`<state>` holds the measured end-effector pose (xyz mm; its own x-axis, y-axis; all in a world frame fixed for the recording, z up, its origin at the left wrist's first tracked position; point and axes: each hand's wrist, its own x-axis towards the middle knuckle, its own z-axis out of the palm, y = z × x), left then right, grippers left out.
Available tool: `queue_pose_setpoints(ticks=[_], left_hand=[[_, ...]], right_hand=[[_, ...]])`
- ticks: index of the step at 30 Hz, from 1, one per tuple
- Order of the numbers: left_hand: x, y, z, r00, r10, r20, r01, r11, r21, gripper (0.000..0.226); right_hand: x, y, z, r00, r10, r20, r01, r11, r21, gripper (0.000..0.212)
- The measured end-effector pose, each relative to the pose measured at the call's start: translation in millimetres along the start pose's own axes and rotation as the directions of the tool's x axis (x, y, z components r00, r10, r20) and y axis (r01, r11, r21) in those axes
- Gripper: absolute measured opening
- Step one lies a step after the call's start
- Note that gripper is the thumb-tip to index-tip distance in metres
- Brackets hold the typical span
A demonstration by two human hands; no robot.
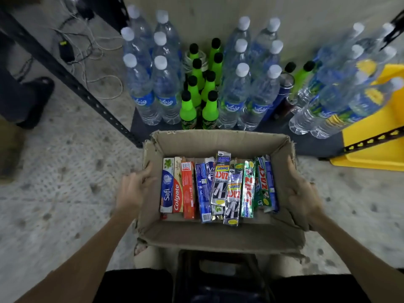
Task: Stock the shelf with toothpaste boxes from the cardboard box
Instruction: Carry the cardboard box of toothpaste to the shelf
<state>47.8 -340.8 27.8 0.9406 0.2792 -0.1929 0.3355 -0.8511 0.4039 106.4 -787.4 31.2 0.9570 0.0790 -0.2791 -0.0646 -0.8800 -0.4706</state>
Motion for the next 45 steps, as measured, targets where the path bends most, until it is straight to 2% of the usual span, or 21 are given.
queue_pose_setpoints(ticks=[5,11,16,19,24,26,29,31,32,34,40,45], left_hand=[[11.5,5.8,31.8,0.999,-0.017,0.036,0.017,1.0,0.005,0.049],[31.1,9.9,53.1,0.999,0.009,0.043,-0.011,0.998,0.056,0.041],[48.5,2.4,64.3,0.999,0.04,0.008,-0.041,0.993,0.112,0.039],[47.5,-2.0,69.0,0.997,0.082,0.002,-0.082,0.989,0.12,0.04],[35.7,-10.6,76.6,0.997,0.074,-0.015,-0.071,0.987,0.141,0.039],[38.0,-8.8,74.2,0.997,0.066,0.037,-0.071,0.985,0.157,0.04],[42.3,-15.9,73.3,0.976,0.019,0.218,-0.055,0.986,0.157,0.063],[40.7,-15.2,73.3,0.918,0.003,0.397,0.002,1.0,-0.013,0.087],[37.8,-14.1,74.8,0.905,0.037,0.424,0.006,0.995,-0.1,0.093],[36.7,-4.2,76.3,0.921,0.067,0.385,-0.02,0.992,-0.126,0.095],[29.9,13.1,71.4,0.934,0.07,0.351,-0.069,0.998,-0.015,0.097],[35.8,-18.8,76.1,0.958,0.032,0.284,-0.032,0.999,-0.005,0.117]], right_hand=[[11.1,32.1,19.7,1.0,-0.007,-0.024,0.007,1.0,0.017,0.12],[18.5,53.9,44.4,0.998,0.049,-0.034,-0.045,0.994,0.101,0.111],[30.8,64.4,47.8,0.998,-0.016,-0.059,0.019,0.998,0.06,0.119],[33.4,68.3,49.2,0.997,0.008,-0.075,-0.008,1.0,-0.004,0.118],[22.1,69.6,60.1,0.995,-0.023,-0.093,0.031,0.996,0.078,0.115],[17.1,72.2,61.6,0.996,-0.041,-0.075,0.046,0.997,0.061,0.116],[13.8,66.8,62.7,0.996,-0.05,-0.072,0.053,0.997,0.051,0.115],[13.0,63.3,63.9,0.996,-0.08,-0.031,0.084,0.988,0.128,0.105],[10.5,64.4,64.7,0.995,-0.089,-0.035,0.094,0.979,0.18,0.1],[10.2,65.7,65.5,0.996,-0.075,-0.055,0.085,0.971,0.221,0.094],[10.4,71.8,66.1,0.999,-0.019,-0.049,0.026,0.989,0.143,0.093],[17.6,75.8,73.8,0.999,-0.033,-0.024,0.036,0.992,0.122,0.105]])
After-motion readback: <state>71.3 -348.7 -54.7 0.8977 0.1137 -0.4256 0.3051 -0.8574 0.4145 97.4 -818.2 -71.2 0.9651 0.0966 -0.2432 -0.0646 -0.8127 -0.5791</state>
